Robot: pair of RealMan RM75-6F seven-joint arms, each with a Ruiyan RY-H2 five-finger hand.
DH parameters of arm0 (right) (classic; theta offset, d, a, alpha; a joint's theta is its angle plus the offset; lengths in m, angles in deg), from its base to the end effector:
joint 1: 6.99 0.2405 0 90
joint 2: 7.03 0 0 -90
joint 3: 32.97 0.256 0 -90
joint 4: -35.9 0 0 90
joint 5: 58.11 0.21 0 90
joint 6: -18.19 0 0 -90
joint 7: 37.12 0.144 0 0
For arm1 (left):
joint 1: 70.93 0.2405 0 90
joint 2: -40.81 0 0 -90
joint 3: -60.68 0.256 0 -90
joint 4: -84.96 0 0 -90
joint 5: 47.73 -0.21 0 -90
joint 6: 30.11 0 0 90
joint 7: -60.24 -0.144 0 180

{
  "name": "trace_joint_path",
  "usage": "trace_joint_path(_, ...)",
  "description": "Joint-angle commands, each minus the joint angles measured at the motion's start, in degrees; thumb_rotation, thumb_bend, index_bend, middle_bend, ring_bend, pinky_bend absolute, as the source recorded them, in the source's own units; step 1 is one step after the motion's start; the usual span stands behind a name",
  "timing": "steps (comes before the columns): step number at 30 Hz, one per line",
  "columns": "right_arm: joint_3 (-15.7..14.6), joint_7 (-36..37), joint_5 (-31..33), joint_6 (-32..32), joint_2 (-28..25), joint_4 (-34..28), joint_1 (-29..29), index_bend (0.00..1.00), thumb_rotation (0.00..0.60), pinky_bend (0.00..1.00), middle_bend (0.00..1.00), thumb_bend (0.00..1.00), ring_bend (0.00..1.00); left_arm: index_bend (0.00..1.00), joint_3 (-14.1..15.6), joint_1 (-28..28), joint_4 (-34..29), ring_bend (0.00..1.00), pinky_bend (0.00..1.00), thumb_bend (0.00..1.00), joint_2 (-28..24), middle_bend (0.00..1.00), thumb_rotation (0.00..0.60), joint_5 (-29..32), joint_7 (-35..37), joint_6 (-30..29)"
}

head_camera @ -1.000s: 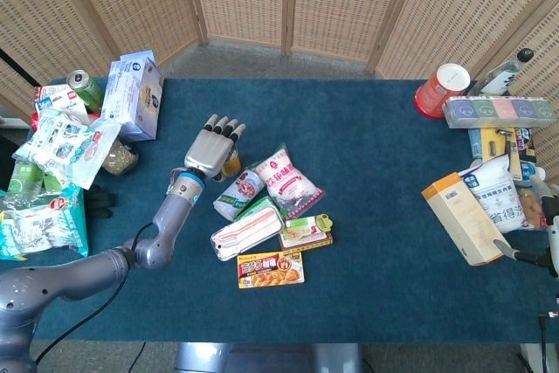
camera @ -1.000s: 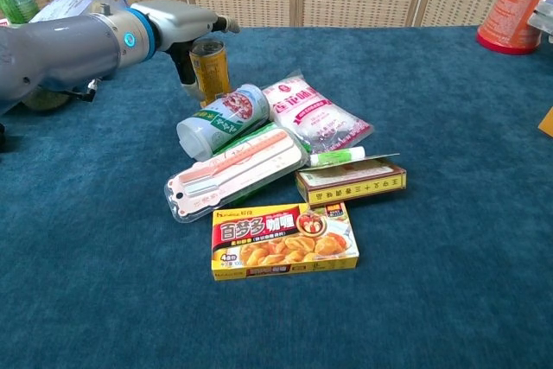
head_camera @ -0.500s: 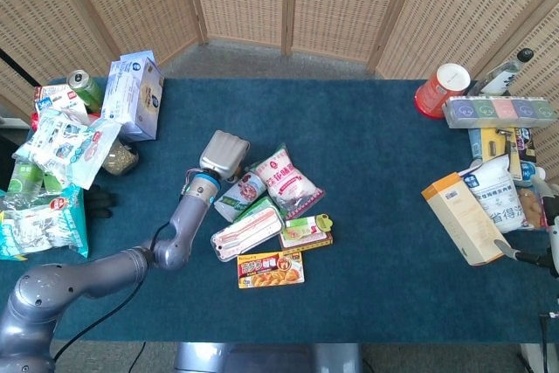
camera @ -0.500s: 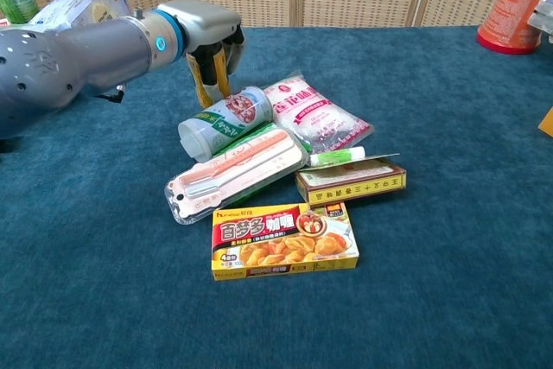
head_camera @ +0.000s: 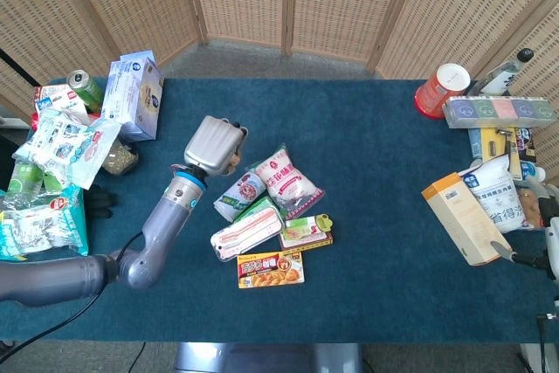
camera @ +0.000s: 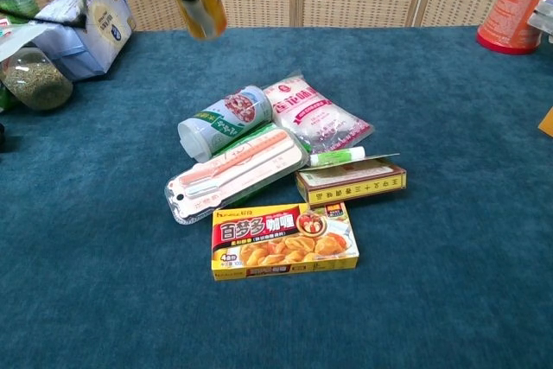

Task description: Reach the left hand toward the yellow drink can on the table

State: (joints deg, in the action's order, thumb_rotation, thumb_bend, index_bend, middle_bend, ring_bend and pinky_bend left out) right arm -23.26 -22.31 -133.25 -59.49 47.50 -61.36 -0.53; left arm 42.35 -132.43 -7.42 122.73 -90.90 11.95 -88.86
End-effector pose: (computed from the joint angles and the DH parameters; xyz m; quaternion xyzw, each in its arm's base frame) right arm -0.3169 -0.2121 0.2155 0.4989 -0.4687 0.4338 0.5859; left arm -0.0244 0.4024 0.0428 -0.7601 -0.2112 -0.3572 0.5000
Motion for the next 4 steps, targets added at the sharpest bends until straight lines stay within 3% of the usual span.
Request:
trace_joint_path(1,-0.1,-0.2,-0.3,-0.2,-0.1,-0.3,-0.1,0.0,0.6,0.0,0.0,0.0,0.0,0.83,-1.4,0.9,-8.5,0.82,0.76,0.0,-6.8,0.85,0.6,0.7,-3.0,-4.9)
trace_joint_path(4,-0.2,-0.2,-0.4,-0.3,-0.2,-0.6,-0.2,0.0,0.6,0.0,0.0,0.0,0.0,0.83,-1.5,1.0,-10.8,0.82,0.76,0.0,-8.5,0.85,0.6,1.3,-3.1,-5.9)
